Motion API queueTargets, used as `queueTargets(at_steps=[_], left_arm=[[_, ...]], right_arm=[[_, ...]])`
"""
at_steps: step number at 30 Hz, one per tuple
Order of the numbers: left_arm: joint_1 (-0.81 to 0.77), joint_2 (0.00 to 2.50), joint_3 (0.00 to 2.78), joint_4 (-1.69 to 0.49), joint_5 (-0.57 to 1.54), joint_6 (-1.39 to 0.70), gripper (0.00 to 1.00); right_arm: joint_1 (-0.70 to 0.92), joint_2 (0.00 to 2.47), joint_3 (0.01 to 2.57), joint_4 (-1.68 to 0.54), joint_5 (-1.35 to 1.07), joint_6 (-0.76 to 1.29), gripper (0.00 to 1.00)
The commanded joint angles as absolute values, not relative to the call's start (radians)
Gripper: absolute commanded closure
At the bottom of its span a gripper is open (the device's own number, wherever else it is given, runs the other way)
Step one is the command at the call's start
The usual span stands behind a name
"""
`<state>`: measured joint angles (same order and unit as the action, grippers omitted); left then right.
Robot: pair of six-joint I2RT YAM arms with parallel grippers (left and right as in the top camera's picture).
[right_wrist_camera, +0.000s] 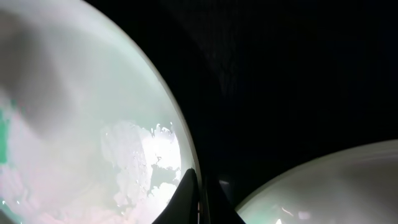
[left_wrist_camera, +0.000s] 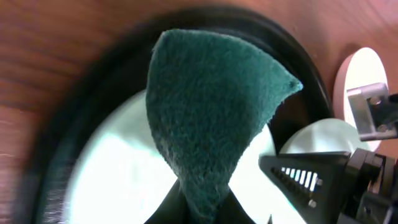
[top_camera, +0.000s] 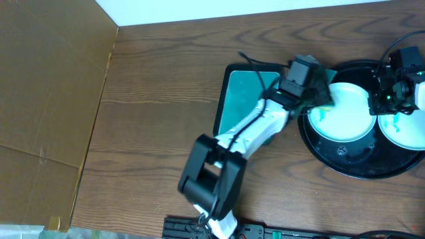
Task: Clean dirty plates on tray and stack at the side
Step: 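Bring the left-held sponge to the next plate and scrub it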
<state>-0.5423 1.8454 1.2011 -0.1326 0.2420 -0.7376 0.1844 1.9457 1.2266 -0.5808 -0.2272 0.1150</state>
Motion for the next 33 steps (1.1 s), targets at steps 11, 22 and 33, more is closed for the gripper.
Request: queueTargets(at_steps=[11,22,33], left_arm=[[-0.615,2.048,1.198,-0.073,0.204,-0.892,0.93],[-0.521,2.046,1.203,-0.241,-0.017,-0.800,0.93],[-0.487,1.954,1.225,-0.224,-0.012,-0.752,0.93]], right_arm=[[0.191,1.938,1.219,-0.561,-0.212,0.134,0.99],[0.191,1.938,1.219,-0.561,-0.207,0.134,0.99],[0.191,1.938,1.219,-0.568,-0.207,0.134,0.99]])
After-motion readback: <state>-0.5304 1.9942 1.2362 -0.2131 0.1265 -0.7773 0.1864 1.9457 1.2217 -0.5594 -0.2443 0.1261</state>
